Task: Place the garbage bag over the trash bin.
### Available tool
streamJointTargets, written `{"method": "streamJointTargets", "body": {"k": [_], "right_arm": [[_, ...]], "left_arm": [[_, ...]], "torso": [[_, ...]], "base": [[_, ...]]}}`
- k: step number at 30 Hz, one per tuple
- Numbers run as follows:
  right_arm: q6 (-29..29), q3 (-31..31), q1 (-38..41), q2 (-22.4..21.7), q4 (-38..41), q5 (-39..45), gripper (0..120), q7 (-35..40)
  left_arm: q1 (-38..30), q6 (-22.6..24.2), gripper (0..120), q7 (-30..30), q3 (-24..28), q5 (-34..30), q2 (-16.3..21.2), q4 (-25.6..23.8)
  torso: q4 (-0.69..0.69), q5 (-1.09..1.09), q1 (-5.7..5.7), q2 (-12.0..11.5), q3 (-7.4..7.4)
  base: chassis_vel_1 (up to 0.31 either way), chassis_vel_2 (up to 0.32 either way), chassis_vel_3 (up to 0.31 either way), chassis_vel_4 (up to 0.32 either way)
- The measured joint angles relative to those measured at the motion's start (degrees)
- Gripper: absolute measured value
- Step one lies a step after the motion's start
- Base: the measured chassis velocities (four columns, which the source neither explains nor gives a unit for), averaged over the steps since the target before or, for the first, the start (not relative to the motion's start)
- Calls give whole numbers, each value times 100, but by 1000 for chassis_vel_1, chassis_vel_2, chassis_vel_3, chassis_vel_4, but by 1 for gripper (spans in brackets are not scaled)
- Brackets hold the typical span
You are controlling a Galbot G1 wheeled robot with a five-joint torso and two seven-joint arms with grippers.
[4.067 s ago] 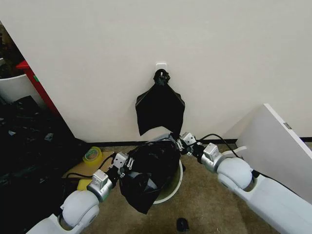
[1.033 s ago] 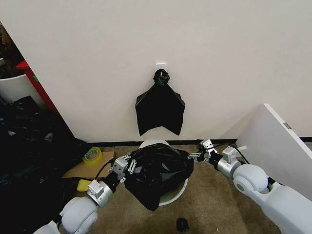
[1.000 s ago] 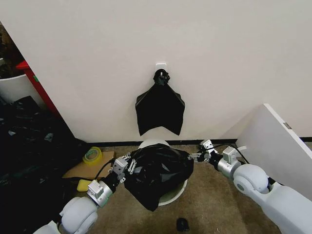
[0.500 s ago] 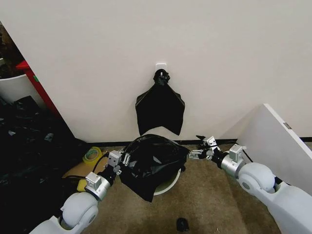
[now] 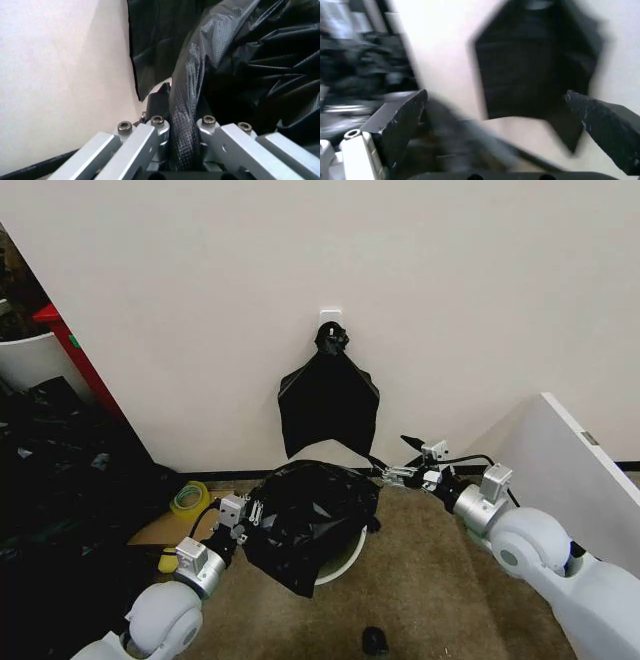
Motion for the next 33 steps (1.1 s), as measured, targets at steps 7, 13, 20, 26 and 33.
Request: {"method": "streamJointTargets", "body": {"k": [7,13,20,26,33], "right_arm": [[-576,-297,-343,6,762,362,100,291],[-1748,-405,53,107,1084,1807,100,1343],[-2472,-605,326,320,1068,2575,99,2157],[-2537,-977,564,577,696,2558,91,2333],[-2718,-1384,884,767,358,2546,65,2532]], "left_arm": [[-95,-100,3,-16,91,-47,-42,83],[-213,-175,3,33,230,369,-25,121],[-298,-203,3,119,343,569,32,146],[-263,-221,3,147,346,614,67,125],[-277,-210,3,148,361,629,51,98]], "torso": [[-1,-1,0,0,0],[1,0,0,0,0],[2,2,0,0,0],[1,-1,0,0,0],[1,0,0,0,0]], "base": [[0,0,0,0],[0,0,0,0],[0,0,0,0],[0,0,0,0],[0,0,0,0]]}}
